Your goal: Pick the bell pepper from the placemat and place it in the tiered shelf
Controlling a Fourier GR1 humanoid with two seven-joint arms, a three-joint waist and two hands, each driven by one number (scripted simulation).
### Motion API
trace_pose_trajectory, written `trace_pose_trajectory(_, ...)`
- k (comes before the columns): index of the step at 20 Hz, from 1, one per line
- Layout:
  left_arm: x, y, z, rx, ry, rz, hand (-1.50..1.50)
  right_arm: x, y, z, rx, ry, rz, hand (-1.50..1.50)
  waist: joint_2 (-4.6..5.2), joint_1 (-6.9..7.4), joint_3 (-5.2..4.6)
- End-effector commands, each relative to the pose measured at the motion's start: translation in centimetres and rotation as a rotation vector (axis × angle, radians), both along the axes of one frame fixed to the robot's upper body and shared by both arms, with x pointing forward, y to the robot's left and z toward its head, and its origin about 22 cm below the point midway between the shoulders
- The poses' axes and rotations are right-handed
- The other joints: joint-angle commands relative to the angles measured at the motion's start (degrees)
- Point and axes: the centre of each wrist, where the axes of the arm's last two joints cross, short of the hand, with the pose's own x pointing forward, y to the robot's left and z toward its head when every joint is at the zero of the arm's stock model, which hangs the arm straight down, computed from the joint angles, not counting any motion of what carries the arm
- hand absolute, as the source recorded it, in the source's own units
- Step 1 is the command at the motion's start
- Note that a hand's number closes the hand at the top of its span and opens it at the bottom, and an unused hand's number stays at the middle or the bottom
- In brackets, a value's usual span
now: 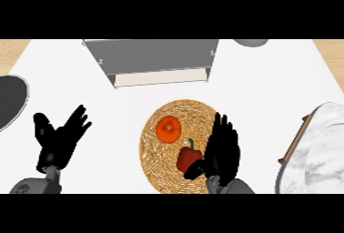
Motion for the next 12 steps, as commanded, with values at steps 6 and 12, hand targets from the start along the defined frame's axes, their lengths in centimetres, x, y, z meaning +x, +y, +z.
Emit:
trace_pose_trajectory(6, -0.6, -1.7, -0.3, -0.015, 0.033, -0.020, 0.00, 1.2, 2.3, -2.3, -0.063, 0.248, 0.033, 1.50, 0.65, 1.20, -0.12)
trace_pose_trajectory(12, 0.1, -1.4, 0.2, -0.007, 0.032, -0.013, 0.00, -1.1, 4.3, -2.8, 0.067, 0.107, 0.042, 1.50, 0.50, 0.26, -0.12)
